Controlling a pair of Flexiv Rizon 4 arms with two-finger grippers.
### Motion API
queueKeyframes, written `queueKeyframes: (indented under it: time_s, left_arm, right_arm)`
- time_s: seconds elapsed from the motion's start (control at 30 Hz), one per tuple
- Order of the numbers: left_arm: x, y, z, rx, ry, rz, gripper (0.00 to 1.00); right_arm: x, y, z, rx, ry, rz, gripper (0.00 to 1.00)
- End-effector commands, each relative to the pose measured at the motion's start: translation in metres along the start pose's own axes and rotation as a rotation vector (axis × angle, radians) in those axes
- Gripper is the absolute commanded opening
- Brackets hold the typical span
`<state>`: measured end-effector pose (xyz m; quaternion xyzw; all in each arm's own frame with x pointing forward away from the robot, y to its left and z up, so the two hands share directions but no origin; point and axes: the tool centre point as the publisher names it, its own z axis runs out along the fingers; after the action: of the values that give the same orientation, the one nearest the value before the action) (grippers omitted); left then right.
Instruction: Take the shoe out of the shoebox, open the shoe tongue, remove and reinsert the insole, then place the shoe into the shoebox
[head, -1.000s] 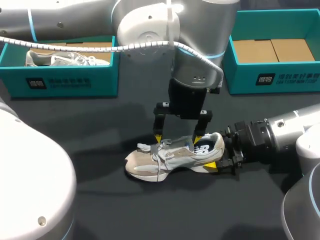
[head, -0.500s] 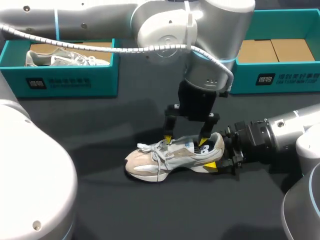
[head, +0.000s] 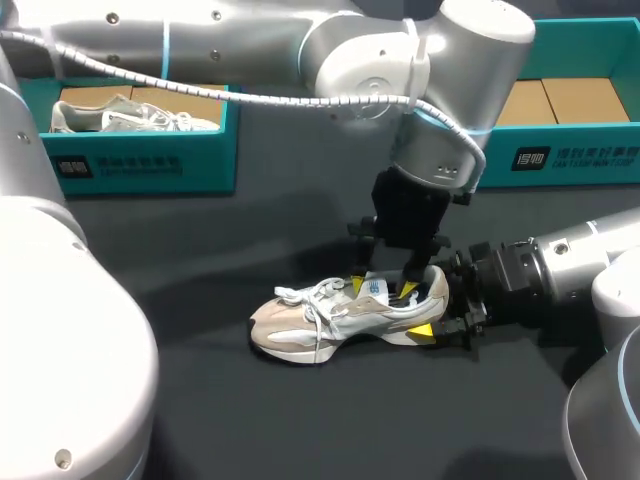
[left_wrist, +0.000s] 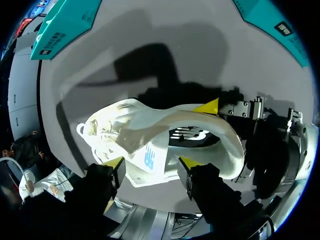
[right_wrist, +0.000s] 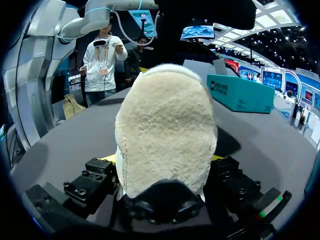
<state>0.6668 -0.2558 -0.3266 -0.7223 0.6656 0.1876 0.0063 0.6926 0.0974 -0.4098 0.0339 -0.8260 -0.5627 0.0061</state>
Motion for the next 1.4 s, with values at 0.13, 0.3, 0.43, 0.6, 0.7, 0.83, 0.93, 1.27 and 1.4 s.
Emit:
queueKeyframes:
  time_s: [0.13, 0.3, 0.43, 0.6, 0.7, 0.83, 0.93, 1.27, 1.4]
  left_arm:
    - [0.011, 0.002, 0.003, 0.003, -0.178, -0.119, 0.53]
    - [0.006, -0.001, 0.007, -0.013, -0.232, -0.120, 0.51]
    - [0.002, -0.004, 0.012, -0.025, -0.275, -0.125, 0.48]
    - [-0.002, -0.004, 0.014, -0.025, -0.321, -0.116, 0.46]
    - [-0.002, -0.003, 0.016, -0.024, -0.342, -0.110, 0.46]
    - [-0.002, -0.001, 0.020, -0.027, -0.384, -0.098, 0.46]
    - [-0.001, 0.000, 0.022, -0.037, -0.411, -0.090, 0.44]
    - [-0.014, 0.008, 0.020, -0.036, -0.438, -0.060, 0.27]
    - [-0.020, 0.012, 0.017, -0.024, -0.437, -0.049, 0.24]
  right_arm:
    - [-0.001, -0.001, 0.002, 0.003, 0.000, 0.000, 0.00]
    - [-0.001, -0.001, 0.002, 0.003, 0.000, 0.000, 0.00]
    - [-0.001, -0.001, 0.002, 0.003, 0.000, 0.000, 0.00]
    - [-0.001, -0.001, 0.002, 0.003, 0.000, 0.000, 0.00]
    - [-0.001, -0.001, 0.002, 0.003, 0.000, 0.000, 0.00]
    - [-0.001, -0.001, 0.002, 0.003, 0.000, 0.000, 0.00]
    - [-0.001, -0.001, 0.002, 0.003, 0.000, 0.000, 0.00]
    - [-0.001, -0.001, 0.002, 0.003, 0.000, 0.000, 0.00]
    - [-0.001, -0.001, 0.002, 0.003, 0.000, 0.000, 0.00]
